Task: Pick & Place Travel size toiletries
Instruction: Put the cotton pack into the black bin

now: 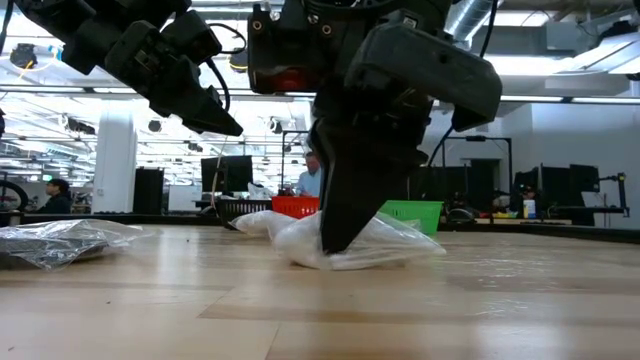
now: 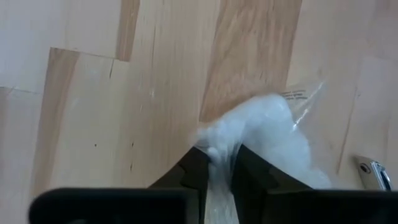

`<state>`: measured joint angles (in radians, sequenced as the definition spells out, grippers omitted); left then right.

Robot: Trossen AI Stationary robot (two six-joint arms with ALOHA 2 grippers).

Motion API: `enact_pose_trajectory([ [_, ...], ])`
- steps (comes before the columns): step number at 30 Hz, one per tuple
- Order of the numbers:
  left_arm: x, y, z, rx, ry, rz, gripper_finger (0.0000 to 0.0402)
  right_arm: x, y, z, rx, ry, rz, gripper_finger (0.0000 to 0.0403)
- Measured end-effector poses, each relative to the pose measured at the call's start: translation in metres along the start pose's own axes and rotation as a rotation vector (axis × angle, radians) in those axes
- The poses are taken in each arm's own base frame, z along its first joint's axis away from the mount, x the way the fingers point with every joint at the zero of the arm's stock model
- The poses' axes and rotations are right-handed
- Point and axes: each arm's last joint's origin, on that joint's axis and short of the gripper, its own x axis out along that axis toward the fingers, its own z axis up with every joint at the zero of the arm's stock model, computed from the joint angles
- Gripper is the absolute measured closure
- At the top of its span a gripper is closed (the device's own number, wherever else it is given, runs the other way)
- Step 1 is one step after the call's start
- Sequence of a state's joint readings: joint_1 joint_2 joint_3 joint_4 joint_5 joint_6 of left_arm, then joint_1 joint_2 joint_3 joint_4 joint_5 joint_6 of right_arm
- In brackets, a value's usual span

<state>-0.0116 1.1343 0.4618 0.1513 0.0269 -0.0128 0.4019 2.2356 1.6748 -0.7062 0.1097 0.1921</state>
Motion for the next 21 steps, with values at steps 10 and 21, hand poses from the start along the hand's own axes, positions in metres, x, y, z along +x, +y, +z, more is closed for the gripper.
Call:
enact_pose_trajectory([
  [10,0.0,0.0,0.001,-0.002,-0.006,0.0,0.0266,-0.019,0.0,0.014,-0.018,-0.008,0.005,0.0364],
  [21,0.0,0.0,0.001,0.0,-0.009,-0.003,0.0266,-0.044,-0.009,0.032,-0.087,-0.033,-0.025,0.0368],
])
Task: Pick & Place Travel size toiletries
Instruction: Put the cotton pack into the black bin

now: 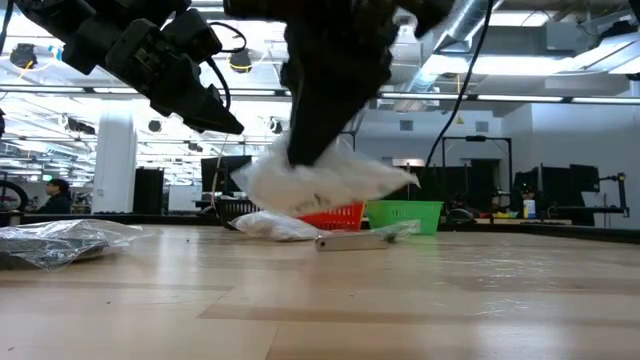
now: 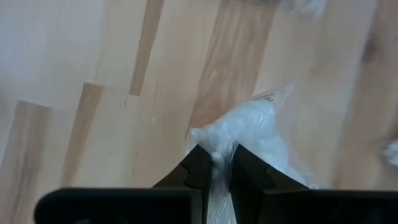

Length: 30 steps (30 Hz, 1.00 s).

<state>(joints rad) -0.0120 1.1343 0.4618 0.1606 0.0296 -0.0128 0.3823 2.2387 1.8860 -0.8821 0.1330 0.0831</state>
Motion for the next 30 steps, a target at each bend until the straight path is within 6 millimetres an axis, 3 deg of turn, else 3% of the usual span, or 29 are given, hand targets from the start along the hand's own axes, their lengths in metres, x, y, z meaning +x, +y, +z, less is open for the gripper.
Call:
enact_pose_trajectory([
  [30,0.0,0.0,0.003,0.112,-0.032,0.003,0.0266,-0.098,-0.068,0.043,0.017,-0.154,-0.097,0.0372],
])
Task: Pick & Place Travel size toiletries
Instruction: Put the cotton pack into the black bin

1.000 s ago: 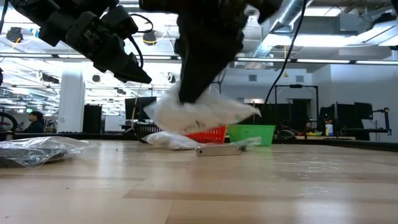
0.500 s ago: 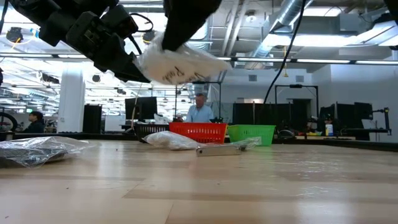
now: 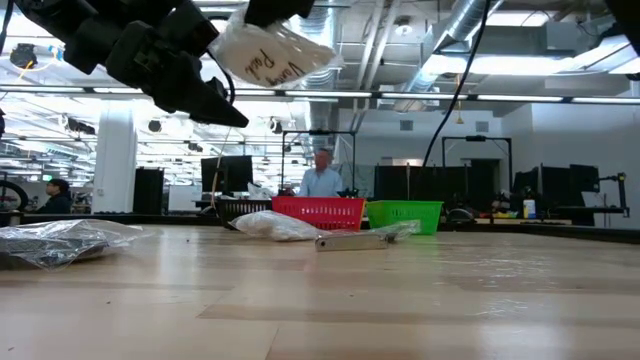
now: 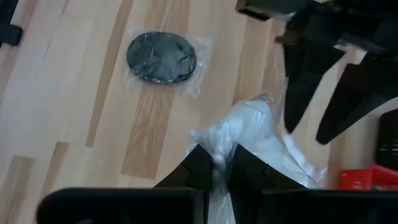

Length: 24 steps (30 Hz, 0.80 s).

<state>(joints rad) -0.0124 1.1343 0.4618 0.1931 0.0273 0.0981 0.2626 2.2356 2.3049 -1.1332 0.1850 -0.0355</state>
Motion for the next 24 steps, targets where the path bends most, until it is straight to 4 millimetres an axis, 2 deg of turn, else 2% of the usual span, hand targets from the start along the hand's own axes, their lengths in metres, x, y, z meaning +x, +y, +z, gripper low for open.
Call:
enact_pose_trajectory([
  [6,0.0,-0.008,0.004,0.123,-0.042,-0.032,0.0266,-0.004,-0.008,0.002,0.014,-0.015,-0.008,0.0378],
  [11,-0.001,-0.018,0.009,0.24,-0.09,-0.064,0.0266,-0.004,-0.013,0.002,0.022,-0.009,-0.013,0.0367],
  [20,-0.001,-0.018,0.012,0.274,-0.109,0.025,0.0266,-0.004,-0.013,0.004,0.027,-0.032,-0.013,0.0382],
  [24,-0.001,-0.019,0.014,0.311,-0.125,0.027,0.0259,-0.004,-0.015,0.004,0.033,-0.035,-0.015,0.0375],
])
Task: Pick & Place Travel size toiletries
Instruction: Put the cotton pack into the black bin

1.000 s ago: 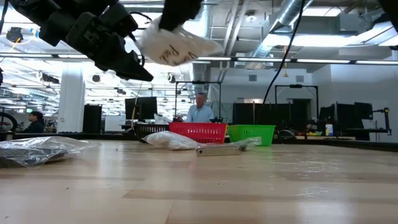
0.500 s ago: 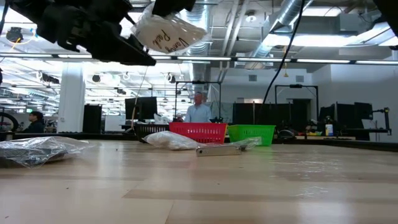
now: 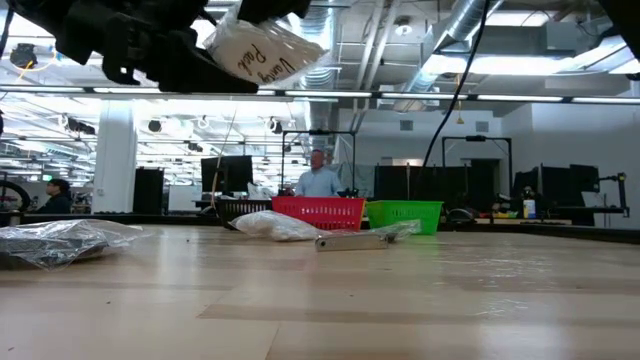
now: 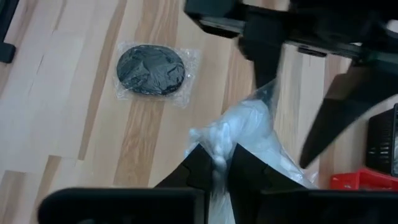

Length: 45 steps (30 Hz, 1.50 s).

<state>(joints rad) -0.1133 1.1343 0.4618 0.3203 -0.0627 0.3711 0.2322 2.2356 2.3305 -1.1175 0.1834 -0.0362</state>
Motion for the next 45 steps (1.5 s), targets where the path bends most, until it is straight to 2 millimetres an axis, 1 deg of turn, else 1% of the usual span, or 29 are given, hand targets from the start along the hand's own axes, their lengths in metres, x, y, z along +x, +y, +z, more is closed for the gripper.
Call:
enact_pose_trajectory([
  [4,-0.001,-0.007,0.003,0.053,-0.018,-0.033,0.0243,0.001,-0.004,0.0,0.008,0.002,-0.003,0.037],
  [8,-0.001,-0.014,0.006,0.091,-0.032,-0.059,0.0228,0.002,-0.009,0.0,0.019,0.002,-0.008,0.038],
  [11,-0.001,-0.014,0.008,0.092,-0.052,-0.053,0.0222,0.002,-0.011,0.0,0.024,-0.002,-0.009,0.0383],
  [14,-0.001,-0.013,0.01,0.089,-0.063,-0.021,0.0224,0.002,-0.012,0.0,0.025,-0.002,-0.011,0.0375],
  [17,-0.001,-0.012,0.01,0.088,-0.06,-0.013,0.024,0.002,-0.012,0.0,0.025,-0.002,-0.011,0.0369],
  [20,-0.001,-0.012,0.01,0.088,-0.059,-0.01,0.0268,0.002,-0.012,0.0,0.025,-0.002,-0.011,0.0372],
  [25,-0.001,-0.012,0.009,0.088,-0.057,-0.01,0.0338,0.002,-0.014,-0.001,0.027,0.002,-0.012,0.0381],
  [28,-0.001,-0.012,0.009,0.086,-0.054,-0.01,0.0385,0.003,-0.016,-0.001,0.032,0.007,-0.015,0.0371],
  [29,-0.001,-0.012,0.009,0.085,-0.053,-0.01,0.039,0.003,-0.017,-0.001,0.036,0.009,-0.015,0.0366],
  [40,-0.001,-0.012,0.007,0.087,-0.02,0.009,0.0395,0.004,-0.025,-0.007,0.036,0.065,-0.021,0.0312],
  [45,-0.001,-0.012,0.005,0.089,0.004,0.032,0.0394,0.004,-0.025,-0.01,0.031,0.092,-0.021,0.0275],
])
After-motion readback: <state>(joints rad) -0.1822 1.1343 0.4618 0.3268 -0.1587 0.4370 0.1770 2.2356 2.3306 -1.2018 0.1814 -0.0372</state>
